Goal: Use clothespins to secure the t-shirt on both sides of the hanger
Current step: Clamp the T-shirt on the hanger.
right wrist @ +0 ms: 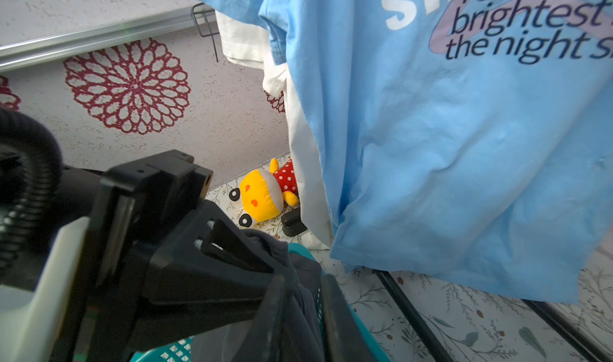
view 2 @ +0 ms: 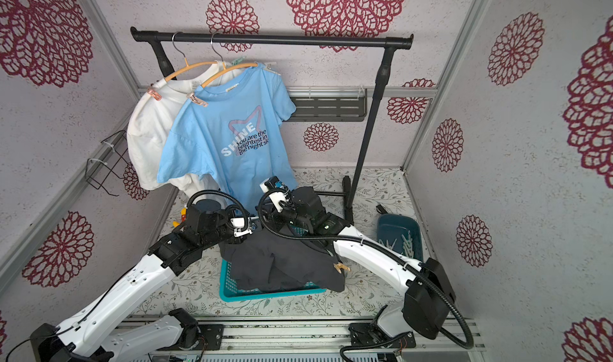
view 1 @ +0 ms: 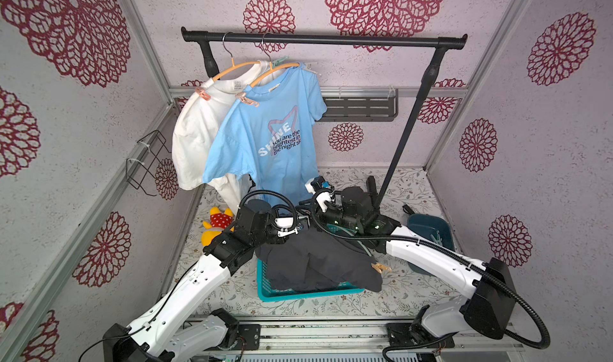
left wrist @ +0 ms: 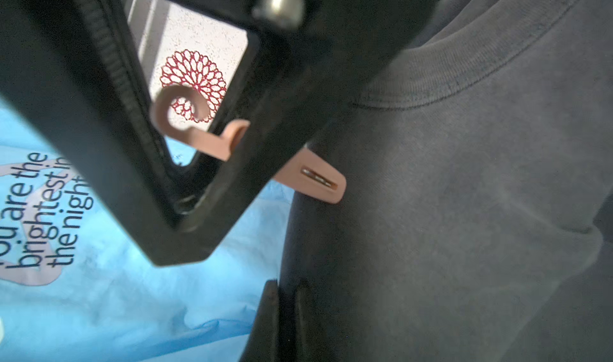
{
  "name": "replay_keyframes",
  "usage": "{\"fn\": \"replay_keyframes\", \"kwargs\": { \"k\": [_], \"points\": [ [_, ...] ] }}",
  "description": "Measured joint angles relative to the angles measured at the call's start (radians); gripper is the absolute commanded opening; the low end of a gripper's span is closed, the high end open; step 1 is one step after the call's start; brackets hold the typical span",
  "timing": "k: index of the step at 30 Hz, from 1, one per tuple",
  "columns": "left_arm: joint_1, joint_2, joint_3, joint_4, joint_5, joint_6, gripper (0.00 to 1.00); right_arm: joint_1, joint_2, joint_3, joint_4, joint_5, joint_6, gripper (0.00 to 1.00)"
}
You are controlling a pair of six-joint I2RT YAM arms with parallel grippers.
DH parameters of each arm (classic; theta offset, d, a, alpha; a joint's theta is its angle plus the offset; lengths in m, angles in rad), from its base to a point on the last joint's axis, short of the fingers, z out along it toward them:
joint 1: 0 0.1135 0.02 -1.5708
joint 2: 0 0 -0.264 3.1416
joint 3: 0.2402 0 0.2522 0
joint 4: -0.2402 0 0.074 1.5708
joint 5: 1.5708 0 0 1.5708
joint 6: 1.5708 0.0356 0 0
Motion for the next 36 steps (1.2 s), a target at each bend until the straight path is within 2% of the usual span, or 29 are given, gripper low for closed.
{"fn": "replay_keyframes", "kwargs": {
  "k": [3,11,24,29,36],
  "points": [
    [0.0,0.0,0.0,0.022,-0.002,0.012,0.0,0.003,-0.017,-0.005,-0.014,0.021,0.008,0.33],
    [-0.008,0.0,0.0,0.071,-0.019,0.043,0.0,0.01,-0.064,-0.021,-0.083,0.084,0.009,0.45],
    [-0.018,0.003,0.0,0.109,-0.051,0.071,0.0,0.016,-0.109,-0.035,-0.129,0.185,-0.01,0.54],
    [-0.021,0.015,0.0,0.103,-0.055,0.076,0.0,0.015,-0.132,-0.047,-0.137,0.185,-0.057,0.6],
    [-0.02,0.03,0.001,0.091,-0.068,0.075,0.0,0.013,-0.176,-0.084,-0.139,0.177,-0.15,0.62]
  ]
}}
